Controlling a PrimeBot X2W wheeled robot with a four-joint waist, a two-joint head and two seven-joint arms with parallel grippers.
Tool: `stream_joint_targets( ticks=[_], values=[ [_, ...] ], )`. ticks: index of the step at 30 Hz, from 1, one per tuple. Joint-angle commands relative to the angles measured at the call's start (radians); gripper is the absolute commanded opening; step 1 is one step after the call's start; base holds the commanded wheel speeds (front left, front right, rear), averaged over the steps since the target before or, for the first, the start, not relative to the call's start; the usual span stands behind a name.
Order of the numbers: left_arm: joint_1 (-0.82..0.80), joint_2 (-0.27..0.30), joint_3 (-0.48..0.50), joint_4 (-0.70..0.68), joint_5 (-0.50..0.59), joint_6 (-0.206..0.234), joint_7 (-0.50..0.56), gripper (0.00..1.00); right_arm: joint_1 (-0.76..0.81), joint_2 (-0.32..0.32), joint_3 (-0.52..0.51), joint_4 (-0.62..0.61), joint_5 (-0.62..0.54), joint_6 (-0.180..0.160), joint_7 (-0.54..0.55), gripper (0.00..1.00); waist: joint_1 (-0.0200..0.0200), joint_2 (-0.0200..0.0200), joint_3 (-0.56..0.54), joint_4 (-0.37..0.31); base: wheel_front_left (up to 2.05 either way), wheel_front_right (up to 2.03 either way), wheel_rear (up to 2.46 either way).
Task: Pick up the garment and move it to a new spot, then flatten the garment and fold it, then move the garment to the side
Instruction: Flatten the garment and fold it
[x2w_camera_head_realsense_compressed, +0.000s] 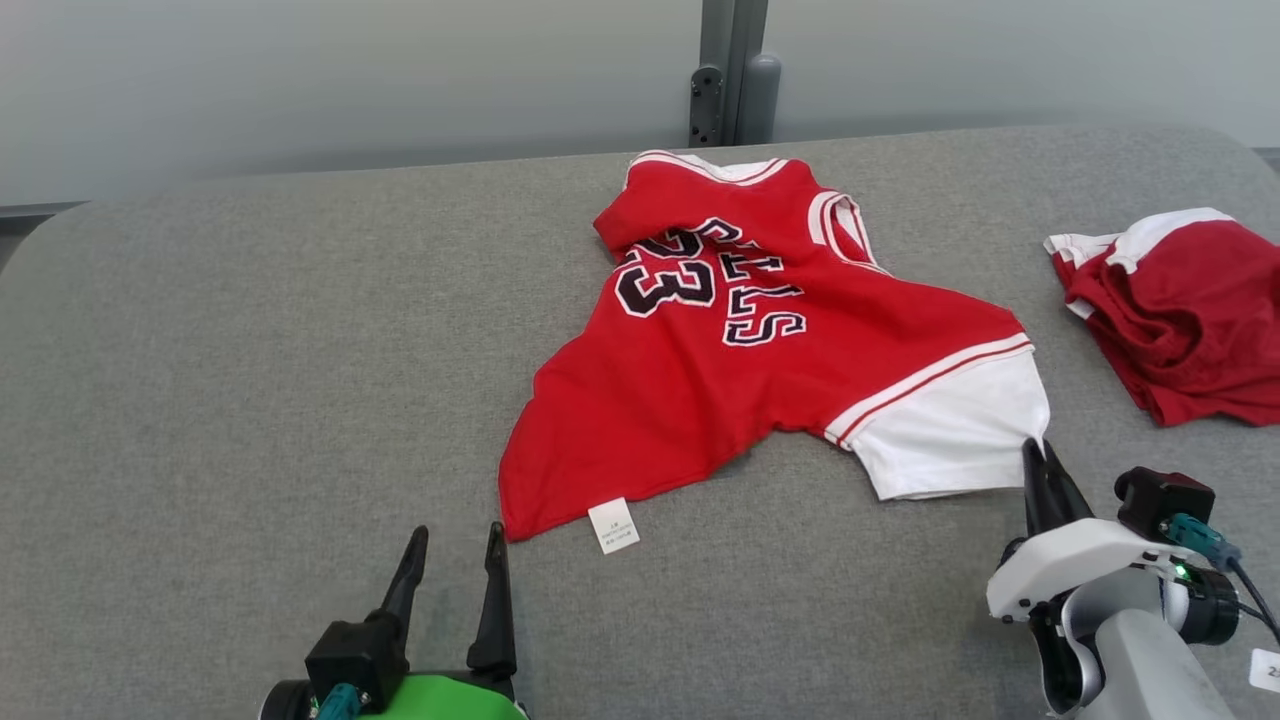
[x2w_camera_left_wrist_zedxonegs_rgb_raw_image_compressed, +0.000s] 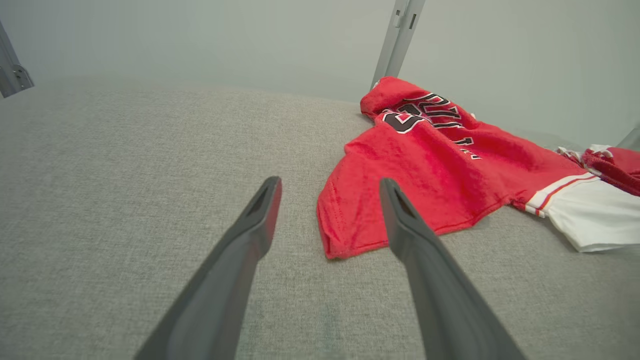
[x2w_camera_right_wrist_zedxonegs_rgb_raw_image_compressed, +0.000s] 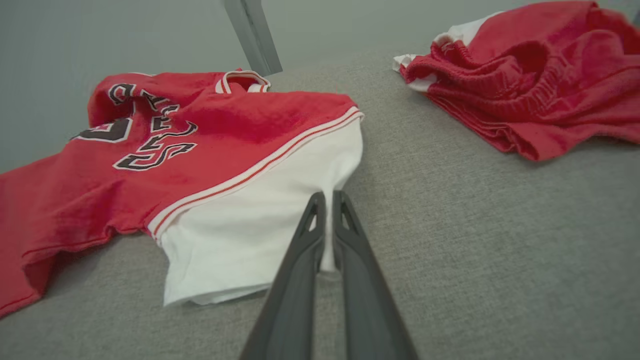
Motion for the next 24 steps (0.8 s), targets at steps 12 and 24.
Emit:
stream_joint_targets(
  ticks=[12,24],
  values=[
    [-0.129,0.003,-0.064,0.213,-0.238,-0.005,0.101,1.0,0.117,-0.004,-0.015,-0.226,0.02,-0.001,0.072,0.0,0.0,0.0,0.019,-0.051,0.0,0.0,0.0],
    [-0.278,0.003,-0.135,0.438,-0.344,0.07,0.115,1.0,0.123,-0.004,0.019,-0.263,0.046,-0.001,0.079,0.0,0.0,0.0,0.037,-0.081,0.0,0.0,0.0]
  ],
)
